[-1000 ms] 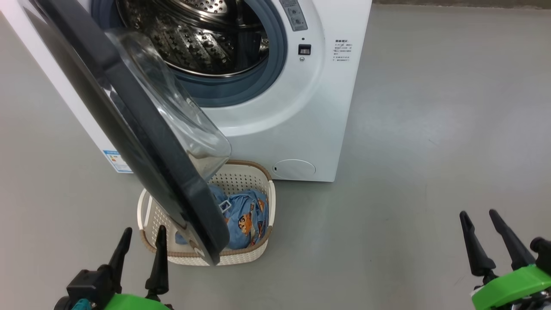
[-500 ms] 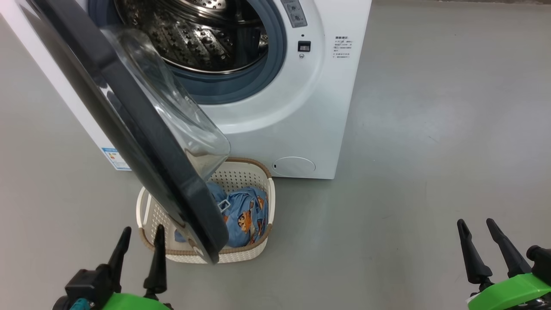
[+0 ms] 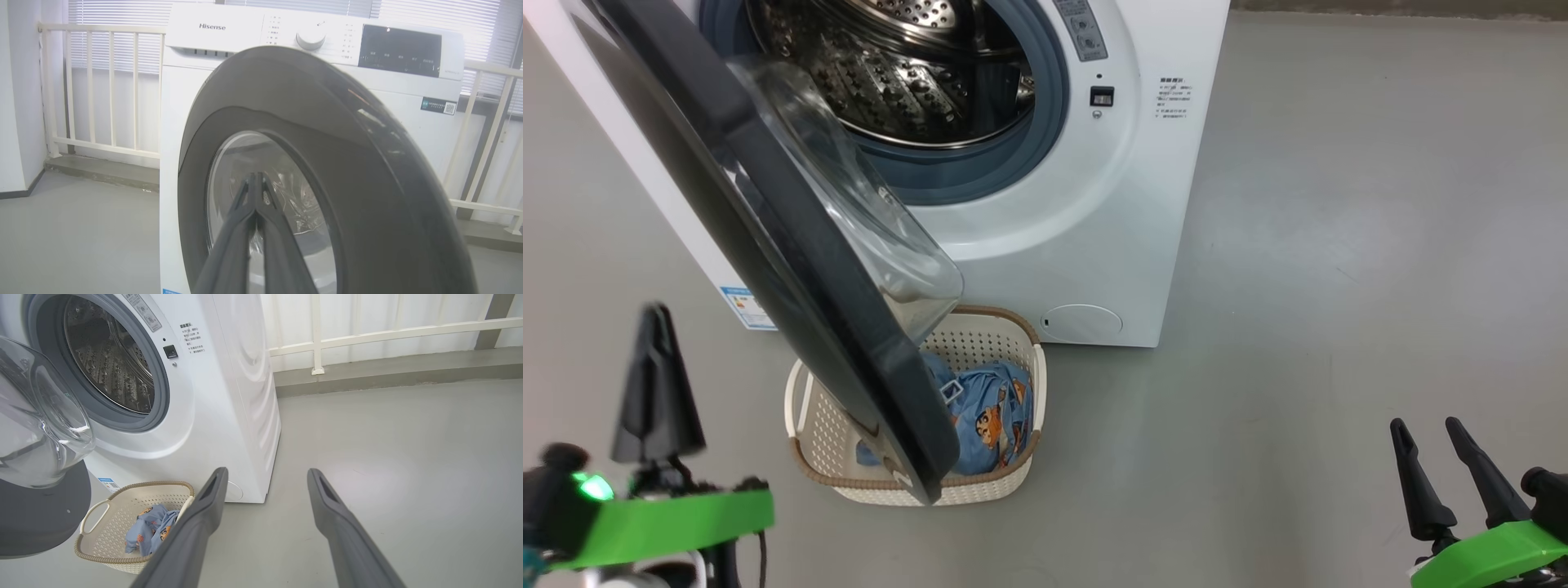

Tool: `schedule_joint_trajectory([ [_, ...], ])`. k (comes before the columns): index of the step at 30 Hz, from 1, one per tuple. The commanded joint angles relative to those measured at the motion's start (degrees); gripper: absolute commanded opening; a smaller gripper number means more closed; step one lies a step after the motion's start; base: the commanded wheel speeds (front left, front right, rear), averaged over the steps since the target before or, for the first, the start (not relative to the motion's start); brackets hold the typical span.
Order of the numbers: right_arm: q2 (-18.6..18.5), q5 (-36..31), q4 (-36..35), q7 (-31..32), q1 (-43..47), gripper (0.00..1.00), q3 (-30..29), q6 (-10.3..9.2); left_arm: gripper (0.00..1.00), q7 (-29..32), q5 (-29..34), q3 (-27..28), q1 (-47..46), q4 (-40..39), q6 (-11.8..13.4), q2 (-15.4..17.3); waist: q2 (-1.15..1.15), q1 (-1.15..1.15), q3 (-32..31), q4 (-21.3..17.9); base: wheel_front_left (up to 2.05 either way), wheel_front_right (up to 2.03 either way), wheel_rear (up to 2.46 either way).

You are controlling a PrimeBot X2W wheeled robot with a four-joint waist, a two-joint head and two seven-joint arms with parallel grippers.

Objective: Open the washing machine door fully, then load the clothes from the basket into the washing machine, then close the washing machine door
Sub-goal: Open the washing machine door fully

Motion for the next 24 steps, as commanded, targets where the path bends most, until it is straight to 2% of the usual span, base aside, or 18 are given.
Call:
schedule_joint_trajectory([
  [1, -1.2, -0.6, -1.2, -0.7, 0.4, 1.00, 1.1, 0.09, 0.00, -0.3, -0.6, 1.7, -2.3, -3.9, 1.0, 0.7, 0.00, 0.00, -0.1, -0.1, 0.00, 0.00, 0.00],
  [3, -1.2, -0.7, -1.3, -0.7, 0.4, 1.00, 1.1, 0.09, 0.00, -0.3, 2.3, 0.8, -2.6, -8.6, 2.5, 0.7, 0.00, 0.00, -0.1, -0.2, 0.00, 0.00, 0.00],
  [6, -1.0, -0.9, -1.3, -0.7, 0.4, 1.00, 1.0, 0.09, 0.00, -0.3, 3.1, -3.1, -3.1, -15.3, 4.6, 0.7, 0.00, 0.00, -0.2, -0.4, 0.00, 0.00, 0.00],
  [11, -0.7, -1.1, -1.5, -0.7, 0.5, 1.00, 1.5, 0.09, 0.00, -0.3, 1.2, -15.0, -2.6, -20.1, 5.0, 0.7, 0.00, 0.00, -0.1, -0.9, 0.00, 0.00, 0.00],
  [13, -0.7, -1.1, -1.6, -0.7, 0.6, 1.00, 1.6, 0.09, 0.00, 0.1, 1.0, -19.8, -2.6, -18.4, 3.7, 0.7, 0.00, 0.00, 0.0, -0.9, 0.00, 0.00, 0.00],
  [18, -0.5, -1.2, -1.8, -0.7, 0.2, 1.00, 2.0, 0.09, 0.00, 0.2, -3.1, -27.6, -2.8, -11.7, 3.4, 0.7, 0.00, 0.00, 0.5, -1.5, 0.00, 0.00, 0.00],
  [24, -0.8, -0.5, -2.0, -0.7, -0.1, 1.00, 2.7, 0.09, 0.00, -0.1, -8.3, -30.3, -3.5, -2.0, 4.0, 0.7, 0.00, 0.00, 0.9, -1.8, 0.00, 0.00, 0.00],
])
